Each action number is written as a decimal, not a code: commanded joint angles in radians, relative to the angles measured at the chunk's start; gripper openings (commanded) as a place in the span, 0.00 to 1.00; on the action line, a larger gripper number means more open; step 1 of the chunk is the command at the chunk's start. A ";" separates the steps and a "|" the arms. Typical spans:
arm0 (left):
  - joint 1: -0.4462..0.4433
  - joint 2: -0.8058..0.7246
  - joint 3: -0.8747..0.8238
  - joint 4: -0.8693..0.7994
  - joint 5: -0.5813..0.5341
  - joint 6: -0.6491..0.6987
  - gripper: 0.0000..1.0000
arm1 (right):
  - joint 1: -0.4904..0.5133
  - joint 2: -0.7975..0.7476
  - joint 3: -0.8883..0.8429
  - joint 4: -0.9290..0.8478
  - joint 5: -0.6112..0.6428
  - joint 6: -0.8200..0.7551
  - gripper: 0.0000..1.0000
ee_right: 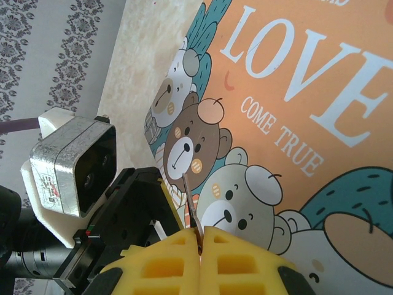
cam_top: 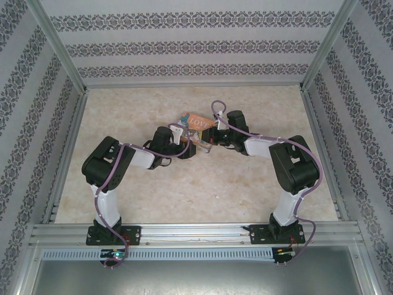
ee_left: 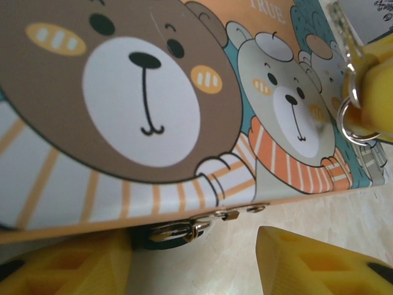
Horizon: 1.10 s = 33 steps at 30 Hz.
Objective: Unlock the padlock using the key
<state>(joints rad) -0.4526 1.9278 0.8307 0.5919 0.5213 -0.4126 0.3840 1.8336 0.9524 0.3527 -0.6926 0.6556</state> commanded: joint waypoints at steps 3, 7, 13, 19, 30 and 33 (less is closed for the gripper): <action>-0.057 0.046 0.031 0.006 0.021 -0.032 0.53 | 0.018 0.035 -0.029 -0.119 0.045 -0.019 0.00; -0.062 0.054 0.038 -0.007 0.007 -0.035 0.51 | 0.018 0.035 -0.029 -0.120 0.047 -0.019 0.00; -0.062 0.071 0.044 0.009 0.007 -0.074 0.47 | 0.019 0.035 -0.030 -0.121 0.048 -0.018 0.00; -0.061 0.086 0.061 0.000 0.007 -0.097 0.44 | 0.020 0.033 -0.030 -0.121 0.047 -0.017 0.00; -0.061 0.103 0.082 -0.015 0.003 -0.106 0.37 | 0.021 0.028 -0.027 -0.124 0.045 -0.019 0.00; -0.061 0.104 0.085 -0.018 0.005 -0.107 0.34 | 0.022 0.023 -0.030 -0.124 0.045 -0.019 0.00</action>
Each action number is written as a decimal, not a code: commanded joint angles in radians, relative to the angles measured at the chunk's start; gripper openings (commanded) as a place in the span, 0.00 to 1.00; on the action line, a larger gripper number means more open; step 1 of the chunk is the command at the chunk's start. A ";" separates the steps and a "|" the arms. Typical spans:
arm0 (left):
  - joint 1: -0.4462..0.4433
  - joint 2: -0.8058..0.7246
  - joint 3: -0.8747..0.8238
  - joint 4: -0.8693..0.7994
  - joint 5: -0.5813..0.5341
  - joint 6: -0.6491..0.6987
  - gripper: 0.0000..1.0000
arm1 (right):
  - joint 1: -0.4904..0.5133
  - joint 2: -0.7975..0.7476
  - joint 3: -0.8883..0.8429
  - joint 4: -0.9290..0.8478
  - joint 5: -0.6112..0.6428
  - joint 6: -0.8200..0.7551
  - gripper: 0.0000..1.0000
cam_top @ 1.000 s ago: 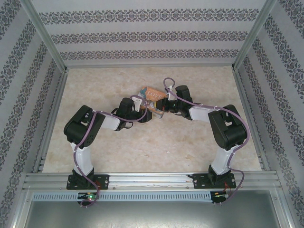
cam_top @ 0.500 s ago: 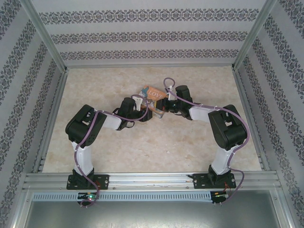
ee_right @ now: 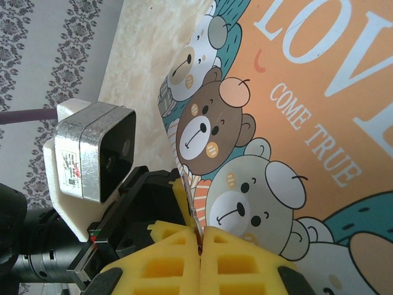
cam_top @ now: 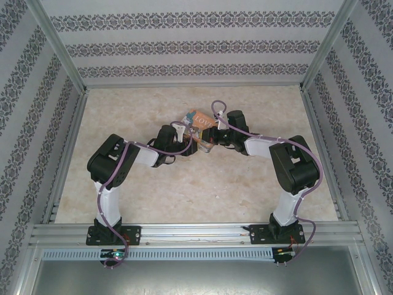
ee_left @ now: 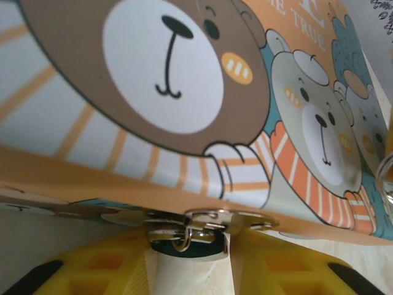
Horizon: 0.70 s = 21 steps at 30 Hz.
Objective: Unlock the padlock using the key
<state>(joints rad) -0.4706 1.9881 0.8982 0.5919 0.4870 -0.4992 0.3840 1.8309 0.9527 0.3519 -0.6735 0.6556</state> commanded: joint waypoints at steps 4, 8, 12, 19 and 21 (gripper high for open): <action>-0.043 0.041 0.020 -0.018 0.039 -0.019 0.31 | 0.021 0.015 -0.032 -0.123 0.026 -0.019 0.00; -0.043 0.037 0.017 -0.015 0.041 -0.019 0.29 | 0.021 0.009 -0.028 -0.123 0.023 -0.017 0.00; -0.043 0.025 0.009 -0.010 0.041 -0.020 0.27 | 0.019 -0.005 -0.015 -0.122 0.015 -0.013 0.00; -0.042 -0.041 -0.011 -0.049 0.066 -0.030 0.25 | -0.003 -0.120 -0.019 -0.123 0.034 -0.052 0.00; -0.042 -0.055 -0.010 -0.062 0.088 -0.050 0.25 | -0.013 -0.167 -0.039 -0.134 0.045 -0.078 0.00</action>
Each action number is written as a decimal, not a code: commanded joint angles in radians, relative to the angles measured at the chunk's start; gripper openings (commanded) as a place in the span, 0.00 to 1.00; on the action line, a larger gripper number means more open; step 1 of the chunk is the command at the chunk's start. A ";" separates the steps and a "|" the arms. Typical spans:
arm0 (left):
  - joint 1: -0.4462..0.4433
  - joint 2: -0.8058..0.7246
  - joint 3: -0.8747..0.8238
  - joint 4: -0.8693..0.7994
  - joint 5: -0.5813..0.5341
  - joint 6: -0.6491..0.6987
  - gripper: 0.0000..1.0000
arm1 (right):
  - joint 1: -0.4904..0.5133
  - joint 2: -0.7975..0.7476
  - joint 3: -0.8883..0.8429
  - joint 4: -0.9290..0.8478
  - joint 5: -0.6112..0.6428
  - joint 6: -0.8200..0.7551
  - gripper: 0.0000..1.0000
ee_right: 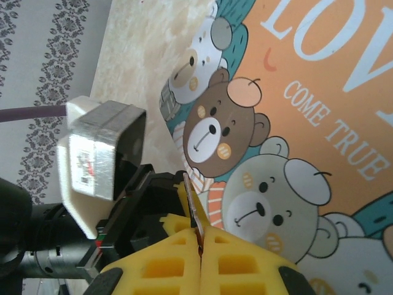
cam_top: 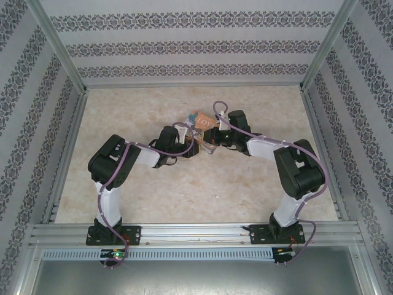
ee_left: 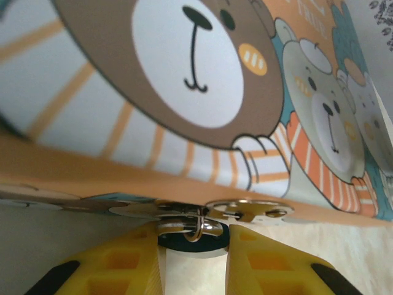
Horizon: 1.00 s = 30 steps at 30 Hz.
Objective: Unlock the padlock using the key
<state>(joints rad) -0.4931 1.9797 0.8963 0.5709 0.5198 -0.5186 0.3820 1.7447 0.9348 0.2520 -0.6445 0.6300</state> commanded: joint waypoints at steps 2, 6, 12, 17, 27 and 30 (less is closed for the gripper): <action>-0.020 -0.057 -0.008 -0.052 0.079 -0.054 0.24 | -0.018 -0.133 -0.046 -0.055 0.029 -0.088 0.00; -0.019 -0.072 -0.003 -0.063 0.126 -0.097 0.24 | -0.022 -0.240 -0.110 -0.109 0.072 -0.168 0.00; -0.019 -0.097 0.006 -0.103 0.151 -0.138 0.23 | -0.008 -0.393 -0.227 -0.171 0.164 -0.248 0.00; -0.019 -0.107 0.022 -0.156 0.169 -0.162 0.21 | 0.042 -0.484 -0.316 -0.184 0.257 -0.274 0.00; -0.019 -0.123 0.050 -0.233 0.179 -0.204 0.19 | 0.196 -0.410 -0.351 -0.186 0.399 -0.319 0.00; -0.019 -0.127 0.050 -0.235 0.178 -0.216 0.17 | 0.221 -0.376 -0.349 -0.167 0.425 -0.329 0.00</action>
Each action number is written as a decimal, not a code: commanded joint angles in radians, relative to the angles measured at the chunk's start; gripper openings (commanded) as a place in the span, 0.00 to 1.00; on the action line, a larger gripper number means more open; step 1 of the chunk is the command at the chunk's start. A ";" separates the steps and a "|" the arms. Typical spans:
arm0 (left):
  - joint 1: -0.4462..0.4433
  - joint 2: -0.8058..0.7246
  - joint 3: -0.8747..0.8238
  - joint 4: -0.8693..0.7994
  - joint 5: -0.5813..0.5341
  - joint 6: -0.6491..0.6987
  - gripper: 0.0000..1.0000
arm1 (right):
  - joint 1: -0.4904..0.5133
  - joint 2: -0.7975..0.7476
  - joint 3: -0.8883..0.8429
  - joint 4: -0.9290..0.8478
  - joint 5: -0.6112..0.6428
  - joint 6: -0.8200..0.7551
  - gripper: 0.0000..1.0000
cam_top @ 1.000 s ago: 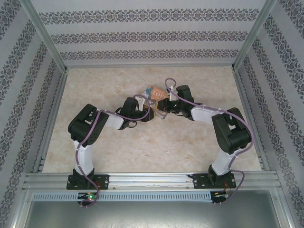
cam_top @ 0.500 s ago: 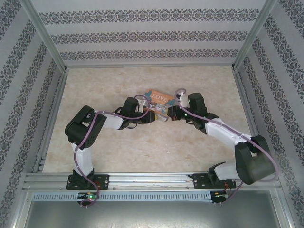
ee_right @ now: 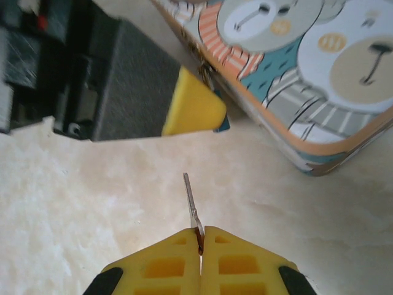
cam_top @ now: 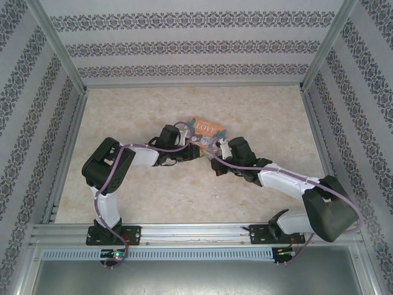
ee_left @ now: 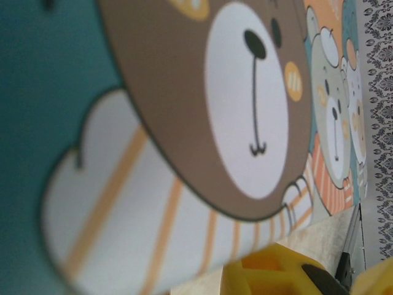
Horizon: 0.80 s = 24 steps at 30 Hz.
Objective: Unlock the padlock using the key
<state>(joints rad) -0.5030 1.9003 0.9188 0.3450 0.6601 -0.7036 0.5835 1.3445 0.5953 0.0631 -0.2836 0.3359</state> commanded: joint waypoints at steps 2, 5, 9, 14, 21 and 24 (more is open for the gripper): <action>-0.010 -0.049 0.031 -0.009 0.041 -0.039 0.16 | 0.033 0.041 -0.008 0.034 0.081 -0.043 0.00; -0.011 -0.043 0.034 -0.004 0.047 -0.052 0.16 | 0.051 0.072 -0.006 0.046 0.109 -0.057 0.00; -0.010 -0.046 0.035 0.001 0.051 -0.057 0.16 | 0.064 0.112 0.006 0.063 0.129 -0.067 0.00; -0.009 -0.040 0.035 0.009 0.060 -0.069 0.15 | 0.077 0.140 0.012 0.077 0.160 -0.070 0.00; -0.009 -0.036 0.042 0.011 0.078 -0.080 0.15 | 0.083 0.164 0.023 0.086 0.208 -0.087 0.00; -0.008 -0.039 0.040 0.006 0.073 -0.079 0.15 | 0.085 0.166 0.021 0.091 0.237 -0.091 0.00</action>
<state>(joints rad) -0.5030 1.8935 0.9298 0.3420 0.6998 -0.7681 0.6529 1.5028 0.5953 0.1276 -0.1001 0.2676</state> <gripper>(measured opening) 0.191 0.043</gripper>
